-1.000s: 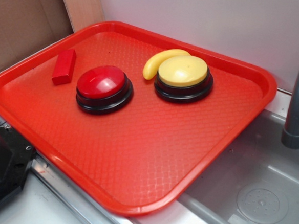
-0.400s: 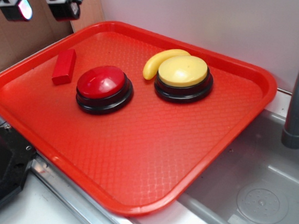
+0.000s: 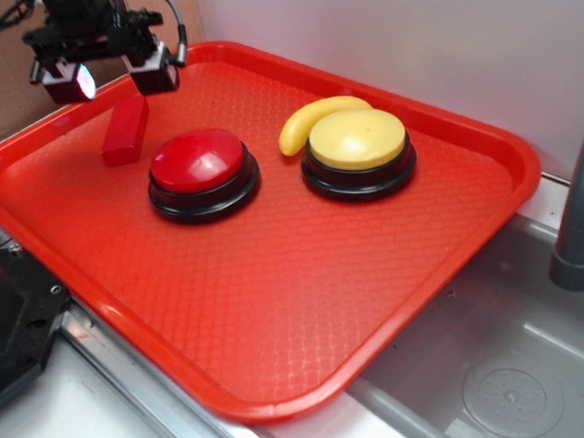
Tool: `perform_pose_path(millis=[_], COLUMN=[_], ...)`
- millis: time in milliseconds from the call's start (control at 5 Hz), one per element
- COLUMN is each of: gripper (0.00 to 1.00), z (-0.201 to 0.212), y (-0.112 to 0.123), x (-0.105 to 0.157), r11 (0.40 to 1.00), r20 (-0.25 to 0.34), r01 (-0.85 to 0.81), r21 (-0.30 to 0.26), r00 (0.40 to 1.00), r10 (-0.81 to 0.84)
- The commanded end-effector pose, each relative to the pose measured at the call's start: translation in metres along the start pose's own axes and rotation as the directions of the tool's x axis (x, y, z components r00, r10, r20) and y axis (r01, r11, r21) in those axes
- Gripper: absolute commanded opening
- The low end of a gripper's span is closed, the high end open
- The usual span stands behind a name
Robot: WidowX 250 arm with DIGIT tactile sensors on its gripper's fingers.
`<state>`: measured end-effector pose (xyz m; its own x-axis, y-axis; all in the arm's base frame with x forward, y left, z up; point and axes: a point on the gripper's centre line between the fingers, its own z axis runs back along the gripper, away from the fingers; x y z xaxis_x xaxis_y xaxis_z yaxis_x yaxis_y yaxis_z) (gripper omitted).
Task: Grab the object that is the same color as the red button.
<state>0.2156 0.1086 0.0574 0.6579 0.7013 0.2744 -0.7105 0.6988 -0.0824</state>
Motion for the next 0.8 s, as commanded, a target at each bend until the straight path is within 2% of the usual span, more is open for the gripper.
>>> perform_pose_path(millis=[0,400,600], gripper=[1.0,1.0,0.0], z=[-0.023,-0.036,-0.029], y=[0.014,0.017,0.016], x=[0.003,0.0,0.003], r11=[0.999,0.997,0.994], r20=[0.029,0.002,0.033], r01=[-0.037,-0.07,-0.101], r21=[0.002,-0.025,-0.032], r00=[0.999,0.998,0.994], r10=[0.037,0.07,0.102])
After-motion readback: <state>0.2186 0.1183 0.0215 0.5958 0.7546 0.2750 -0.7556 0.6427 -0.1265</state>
